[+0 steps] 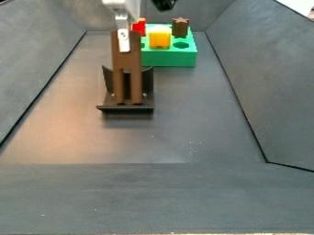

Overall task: Pick up the square-circle object. Move up. Place the square-circle object on the fixture. Regrasp the square-circle object. Move to above the board. Insert the square-circle object.
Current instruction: Move to above the board.

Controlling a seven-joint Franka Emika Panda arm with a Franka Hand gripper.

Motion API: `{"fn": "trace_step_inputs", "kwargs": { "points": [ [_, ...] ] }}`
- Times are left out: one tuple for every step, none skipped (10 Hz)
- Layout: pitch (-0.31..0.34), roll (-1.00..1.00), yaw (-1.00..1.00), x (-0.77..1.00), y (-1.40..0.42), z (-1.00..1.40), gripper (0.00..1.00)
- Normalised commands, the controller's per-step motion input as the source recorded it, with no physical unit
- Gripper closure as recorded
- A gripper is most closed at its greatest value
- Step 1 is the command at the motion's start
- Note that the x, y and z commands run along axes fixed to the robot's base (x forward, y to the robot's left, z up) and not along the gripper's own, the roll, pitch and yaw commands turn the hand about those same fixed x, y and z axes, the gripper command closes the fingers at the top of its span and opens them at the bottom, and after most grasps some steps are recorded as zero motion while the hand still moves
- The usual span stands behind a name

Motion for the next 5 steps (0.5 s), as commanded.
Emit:
{"fn": "trace_step_inputs", "kwargs": {
  "points": [
    [0.211, -0.05, 0.32, -0.20, -0.08, 1.00, 1.00],
    [0.106, -0.04, 0.23, -0.18, -0.07, 1.00, 1.00],
    [0.071, -0.04, 0.19, -0.17, -0.07, 1.00, 1.00],
    [0.017, -0.04, 0.13, -0.16, -0.06, 1.00, 1.00],
    [-0.009, -0.04, 0.09, -0.15, -0.06, 1.00, 1.00]
  ]
}}
